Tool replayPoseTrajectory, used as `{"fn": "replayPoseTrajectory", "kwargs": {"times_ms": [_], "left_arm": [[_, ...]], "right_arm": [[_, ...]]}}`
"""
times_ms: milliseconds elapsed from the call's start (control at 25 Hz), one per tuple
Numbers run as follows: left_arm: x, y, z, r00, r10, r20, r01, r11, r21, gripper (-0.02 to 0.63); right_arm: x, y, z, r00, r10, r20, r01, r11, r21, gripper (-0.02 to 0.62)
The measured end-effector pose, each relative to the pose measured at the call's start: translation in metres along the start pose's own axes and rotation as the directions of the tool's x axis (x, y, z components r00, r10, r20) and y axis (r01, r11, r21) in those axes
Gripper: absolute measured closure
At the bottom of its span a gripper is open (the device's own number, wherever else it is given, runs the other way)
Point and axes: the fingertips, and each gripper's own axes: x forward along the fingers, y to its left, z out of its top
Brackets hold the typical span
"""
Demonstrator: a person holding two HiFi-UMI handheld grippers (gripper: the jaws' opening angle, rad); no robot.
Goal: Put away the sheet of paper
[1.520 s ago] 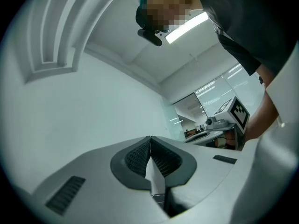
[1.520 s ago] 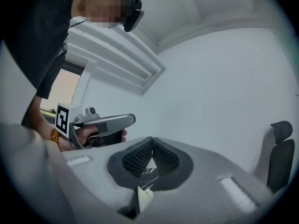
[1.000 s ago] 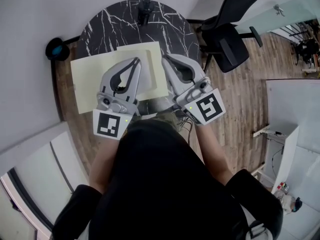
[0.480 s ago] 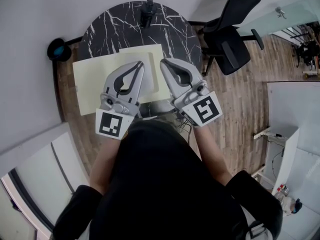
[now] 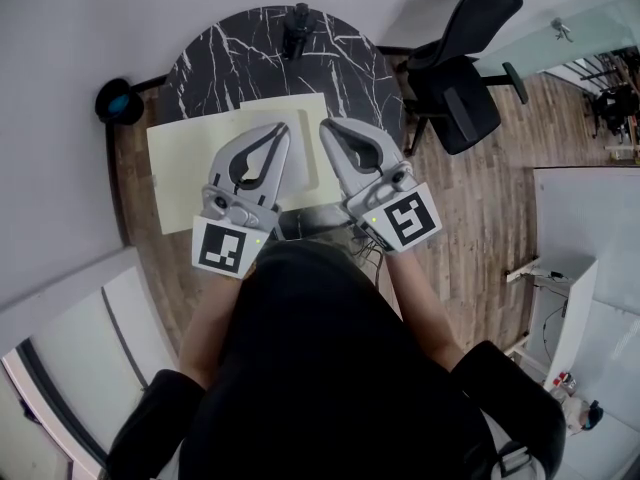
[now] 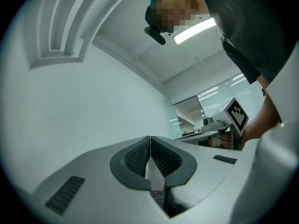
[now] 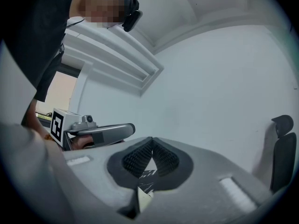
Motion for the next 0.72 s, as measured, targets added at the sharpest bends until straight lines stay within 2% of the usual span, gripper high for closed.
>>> {"fn": "replayPoseTrajectory", "kwargs": {"times_ms": [200,520,720], "left_arm": [[0.002,0.0,-0.003,1.0,0.002,-0.03,-0.002,1.0,0.019,0.594],[0.0,0.005,-0.021,0.992,0.032,-0.123,-0.038,0.998,-0.046,0.594],[-0.001,0.005,-0.026,0.989,0.036,-0.141,-0.044,0.997,-0.055,0.594]], "right_arm": [[0.002,0.003,-0.002,1.0,-0.011,-0.004,0.011,1.0,-0.023,0.597],[0.006,0.008,-0.004,0.999,-0.043,0.006,0.044,0.997,-0.06,0.597],[0.009,0.015,-0.005,0.998,-0.064,0.011,0.065,0.992,-0.107,0.597]]}}
